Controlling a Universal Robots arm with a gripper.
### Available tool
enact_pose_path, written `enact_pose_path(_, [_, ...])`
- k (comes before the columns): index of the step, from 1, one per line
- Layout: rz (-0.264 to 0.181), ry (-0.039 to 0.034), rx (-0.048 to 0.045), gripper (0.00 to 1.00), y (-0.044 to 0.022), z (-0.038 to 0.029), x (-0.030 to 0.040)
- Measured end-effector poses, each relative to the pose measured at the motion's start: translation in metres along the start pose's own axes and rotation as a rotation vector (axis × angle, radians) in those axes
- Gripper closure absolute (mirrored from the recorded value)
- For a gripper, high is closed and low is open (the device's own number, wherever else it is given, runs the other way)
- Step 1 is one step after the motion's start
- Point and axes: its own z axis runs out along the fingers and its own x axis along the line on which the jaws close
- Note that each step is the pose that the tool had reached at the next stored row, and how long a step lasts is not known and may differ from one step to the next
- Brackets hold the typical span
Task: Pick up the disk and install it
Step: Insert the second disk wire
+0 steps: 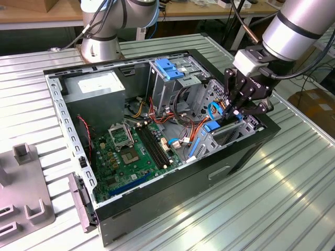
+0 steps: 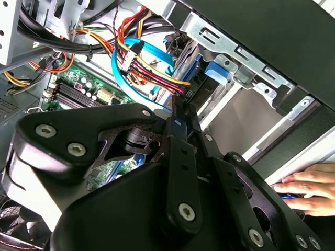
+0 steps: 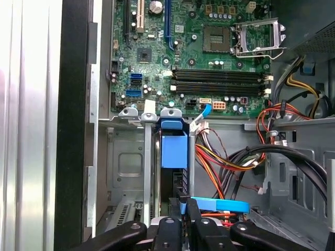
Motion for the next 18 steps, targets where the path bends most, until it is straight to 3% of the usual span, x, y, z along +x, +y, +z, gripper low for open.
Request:
enact_pose_path(8, [0.0,-0.0011,0.0,0.84,-0.0017,-0.0015,-0.0001])
enact_pose_path(18, [-0.001,-0.0139,0.0,0.84,-0.0023,0.0092,0.0021])
